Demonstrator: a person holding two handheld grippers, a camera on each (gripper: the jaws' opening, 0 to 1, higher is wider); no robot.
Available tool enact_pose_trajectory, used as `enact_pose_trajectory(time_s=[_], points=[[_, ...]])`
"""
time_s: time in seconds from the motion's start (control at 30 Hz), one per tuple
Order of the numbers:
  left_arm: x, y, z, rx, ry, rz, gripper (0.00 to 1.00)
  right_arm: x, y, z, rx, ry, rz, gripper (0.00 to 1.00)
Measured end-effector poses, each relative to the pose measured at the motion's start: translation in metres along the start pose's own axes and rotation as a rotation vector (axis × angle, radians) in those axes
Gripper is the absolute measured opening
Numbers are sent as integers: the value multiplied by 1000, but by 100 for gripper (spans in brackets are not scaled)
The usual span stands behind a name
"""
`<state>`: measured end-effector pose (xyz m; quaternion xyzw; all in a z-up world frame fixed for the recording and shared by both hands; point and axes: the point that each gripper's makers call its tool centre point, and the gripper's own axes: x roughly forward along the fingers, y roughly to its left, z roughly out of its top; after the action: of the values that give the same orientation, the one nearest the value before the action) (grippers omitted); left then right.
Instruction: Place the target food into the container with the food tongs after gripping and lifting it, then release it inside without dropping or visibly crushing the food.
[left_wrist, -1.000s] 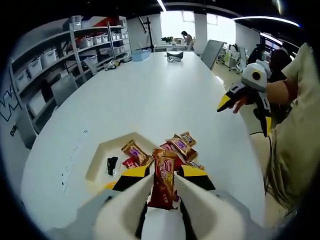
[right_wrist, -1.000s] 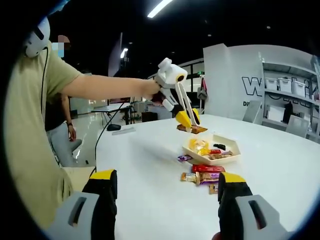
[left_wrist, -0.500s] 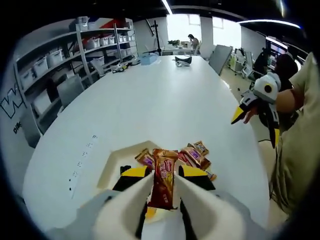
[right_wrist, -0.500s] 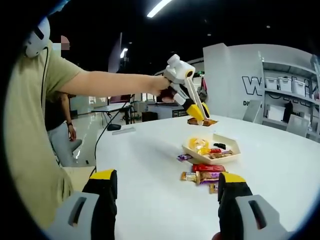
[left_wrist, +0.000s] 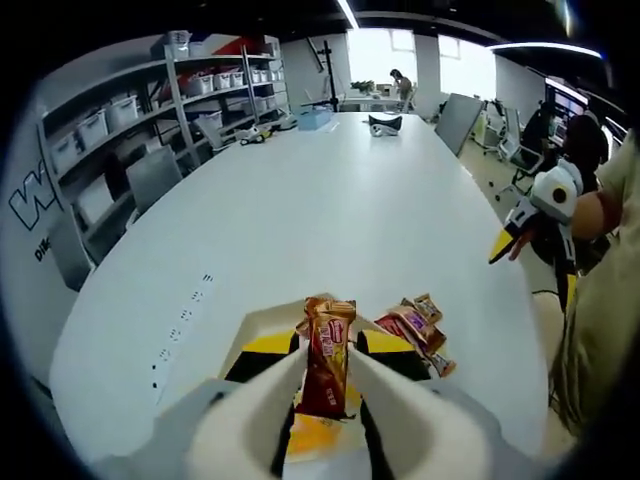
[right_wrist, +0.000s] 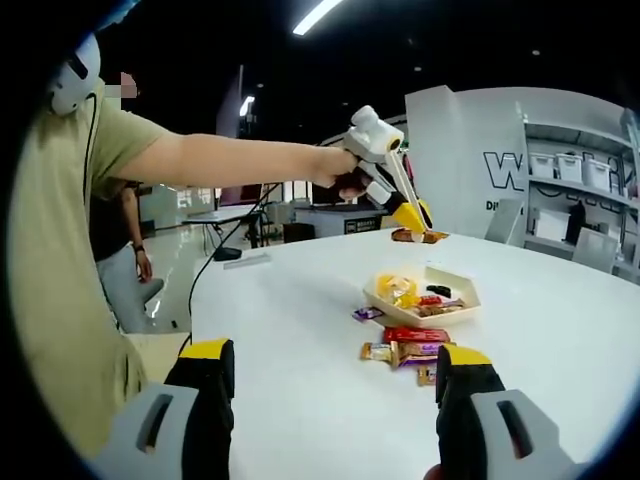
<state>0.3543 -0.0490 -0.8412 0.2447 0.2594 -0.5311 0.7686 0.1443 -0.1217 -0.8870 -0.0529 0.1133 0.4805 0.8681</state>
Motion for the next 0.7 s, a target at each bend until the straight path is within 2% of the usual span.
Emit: enact_pose_trajectory(time_s=[0.7], points=[[18, 26, -15, -60, 46, 59, 22, -1, -2, 1, 0, -1, -3, 82]])
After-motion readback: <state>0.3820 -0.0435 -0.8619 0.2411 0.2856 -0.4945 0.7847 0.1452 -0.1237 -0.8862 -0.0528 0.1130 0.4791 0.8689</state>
